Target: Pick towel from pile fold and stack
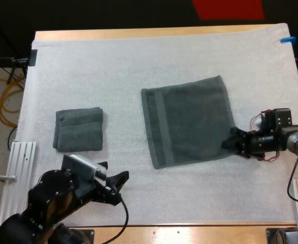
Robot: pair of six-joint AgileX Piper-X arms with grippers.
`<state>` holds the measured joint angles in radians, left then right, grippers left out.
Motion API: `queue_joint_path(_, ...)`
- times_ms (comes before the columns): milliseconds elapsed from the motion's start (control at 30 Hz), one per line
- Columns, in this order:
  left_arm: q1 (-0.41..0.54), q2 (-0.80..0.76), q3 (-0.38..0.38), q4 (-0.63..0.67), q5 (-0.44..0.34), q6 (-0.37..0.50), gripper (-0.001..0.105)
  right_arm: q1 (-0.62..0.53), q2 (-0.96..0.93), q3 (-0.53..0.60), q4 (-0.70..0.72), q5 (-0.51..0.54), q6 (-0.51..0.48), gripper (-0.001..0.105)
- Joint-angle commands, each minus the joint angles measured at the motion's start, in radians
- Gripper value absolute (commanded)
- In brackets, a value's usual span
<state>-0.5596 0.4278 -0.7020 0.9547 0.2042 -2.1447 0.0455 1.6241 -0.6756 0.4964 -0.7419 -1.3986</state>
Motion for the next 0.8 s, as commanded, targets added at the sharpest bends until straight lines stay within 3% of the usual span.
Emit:
queue_joint_path(0,-0.001,0.024,-0.002,-0.017,0.003,-0.004,0.064,0.006,0.005,0.005,0.025,-0.001,-0.032,0.000)
queue_joint_path(200,-0.001,0.164,-0.002,-0.036,0.046,-0.004,0.064,0.006,0.005,0.005,0.078,0.042,-0.099,0.000)
queue_joint_path(333,-0.001,0.291,-0.002,-0.165,0.102,-0.002,0.064,0.006,0.005,0.005,0.088,0.071,-0.118,0.000)
queue_joint_path(567,-0.001,0.571,-0.002,-0.379,0.106,-0.025,0.064,0.006,0.005,0.005,0.088,0.074,-0.124,0.000)
queue_joint_path(767,-0.001,0.787,-0.002,-0.396,0.129,-0.036,0.066,0.006,0.005,0.005,0.088,0.074,-0.124,0.000)
